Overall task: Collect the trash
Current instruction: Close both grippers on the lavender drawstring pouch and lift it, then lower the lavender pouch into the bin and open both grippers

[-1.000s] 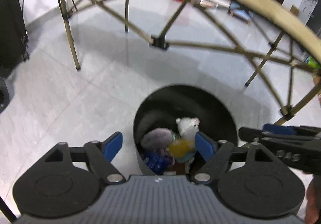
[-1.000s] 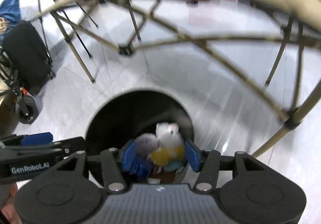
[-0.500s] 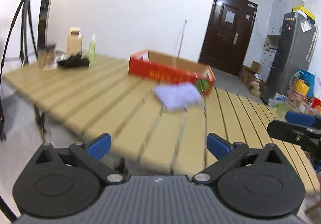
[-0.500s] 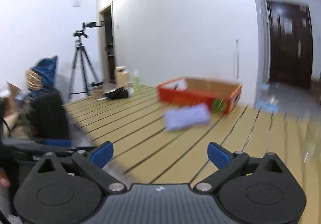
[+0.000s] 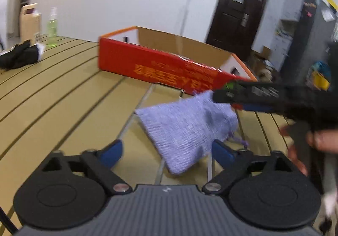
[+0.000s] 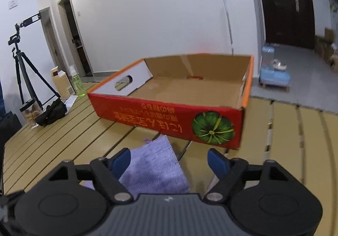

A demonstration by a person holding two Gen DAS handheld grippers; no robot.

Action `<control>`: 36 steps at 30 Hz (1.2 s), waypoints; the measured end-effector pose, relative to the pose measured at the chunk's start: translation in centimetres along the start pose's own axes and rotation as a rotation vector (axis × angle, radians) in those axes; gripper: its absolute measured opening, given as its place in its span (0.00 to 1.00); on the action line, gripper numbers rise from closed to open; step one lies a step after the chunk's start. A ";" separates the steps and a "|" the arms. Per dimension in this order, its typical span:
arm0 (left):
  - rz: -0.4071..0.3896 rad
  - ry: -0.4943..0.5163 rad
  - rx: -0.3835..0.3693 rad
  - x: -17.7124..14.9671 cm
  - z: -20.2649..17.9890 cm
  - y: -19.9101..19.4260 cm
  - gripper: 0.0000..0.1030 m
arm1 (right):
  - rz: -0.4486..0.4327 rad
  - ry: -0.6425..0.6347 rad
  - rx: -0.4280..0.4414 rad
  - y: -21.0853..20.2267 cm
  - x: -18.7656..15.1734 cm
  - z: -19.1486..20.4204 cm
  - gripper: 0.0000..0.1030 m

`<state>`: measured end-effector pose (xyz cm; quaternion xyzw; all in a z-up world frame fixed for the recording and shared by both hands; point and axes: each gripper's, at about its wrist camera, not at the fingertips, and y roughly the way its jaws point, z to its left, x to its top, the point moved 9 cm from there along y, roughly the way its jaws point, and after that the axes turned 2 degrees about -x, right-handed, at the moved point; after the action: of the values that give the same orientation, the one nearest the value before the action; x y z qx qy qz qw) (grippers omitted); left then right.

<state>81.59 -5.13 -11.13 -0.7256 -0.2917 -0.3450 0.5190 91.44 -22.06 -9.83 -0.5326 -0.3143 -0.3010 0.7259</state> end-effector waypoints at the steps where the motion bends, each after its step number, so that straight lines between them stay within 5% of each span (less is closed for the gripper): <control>1: 0.016 0.018 -0.003 -0.3 -0.1 0.5 0.67 | 0.016 0.015 0.002 0.8 0.0 -0.3 0.67; 3: 0.014 0.022 -0.011 -0.1 -0.1 1.0 0.51 | 0.058 0.016 0.003 1.0 -0.8 0.0 0.45; 6: 0.028 0.011 -0.026 0.0 0.4 1.7 0.22 | 0.085 -0.045 -0.029 1.2 -1.6 1.0 0.36; 9: 0.042 0.006 -0.040 -0.1 0.3 1.6 0.08 | 0.092 -0.092 -0.043 1.0 -2.2 1.8 0.20; 11: 0.050 0.025 -0.033 -0.1 0.0 1.2 0.07 | 0.098 -0.108 -0.070 0.6 -2.5 2.1 0.04; 16: 0.022 0.047 -0.052 0.6 -1.4 -3.2 0.06 | 0.073 -0.089 -0.080 -3.9 -2.4 2.6 0.02; 23: -0.060 0.096 -0.125 -0.1 -4.8 -15.2 0.06 | -0.025 -0.073 -0.022 -17.2 -3.7 5.7 0.02; 31: -0.048 0.086 -0.191 -10.2 -6.6 -28.9 0.06 | -0.072 -0.061 0.101 -30.7 -12.9 10.4 0.02; 36: -0.015 -0.009 -0.201 -17.7 -5.7 -33.7 0.06 | -0.067 -0.102 0.144 -35.5 -20.7 13.3 0.02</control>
<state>43.68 -1.92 -5.44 -0.7734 -0.2635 -0.3730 0.4397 49.38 -16.07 -2.00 -0.4829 -0.3891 -0.2741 0.7350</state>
